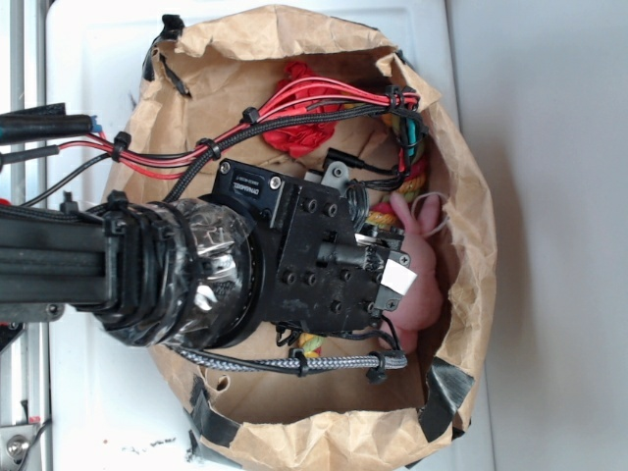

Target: Grab the rock.

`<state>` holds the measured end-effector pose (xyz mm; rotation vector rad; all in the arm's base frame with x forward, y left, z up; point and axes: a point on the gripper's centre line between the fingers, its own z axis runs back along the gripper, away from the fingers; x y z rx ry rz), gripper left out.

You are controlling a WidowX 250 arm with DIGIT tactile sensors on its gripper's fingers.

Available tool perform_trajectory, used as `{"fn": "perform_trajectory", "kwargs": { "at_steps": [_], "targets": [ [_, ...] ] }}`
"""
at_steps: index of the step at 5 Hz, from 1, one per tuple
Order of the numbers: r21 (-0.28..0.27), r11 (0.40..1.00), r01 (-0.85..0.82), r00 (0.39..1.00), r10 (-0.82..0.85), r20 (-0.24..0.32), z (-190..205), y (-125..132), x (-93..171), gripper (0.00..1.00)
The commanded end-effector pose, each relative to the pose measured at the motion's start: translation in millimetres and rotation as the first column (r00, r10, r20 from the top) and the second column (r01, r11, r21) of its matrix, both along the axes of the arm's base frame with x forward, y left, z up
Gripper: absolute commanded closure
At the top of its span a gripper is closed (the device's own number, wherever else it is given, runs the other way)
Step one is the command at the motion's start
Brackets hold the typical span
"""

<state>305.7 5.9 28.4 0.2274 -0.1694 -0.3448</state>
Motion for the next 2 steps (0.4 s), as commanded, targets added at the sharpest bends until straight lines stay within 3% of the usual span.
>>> {"fn": "perform_trajectory", "kwargs": {
  "at_steps": [1,2],
  "targets": [
    [-0.026,1.0,-0.008,0.998,0.01,0.057,8.6,-5.0,6.1,1.0],
    [-0.045,0.999,-0.017,0.998,0.02,0.061,14.8,-1.7,8.7,1.0]
  ]
}}
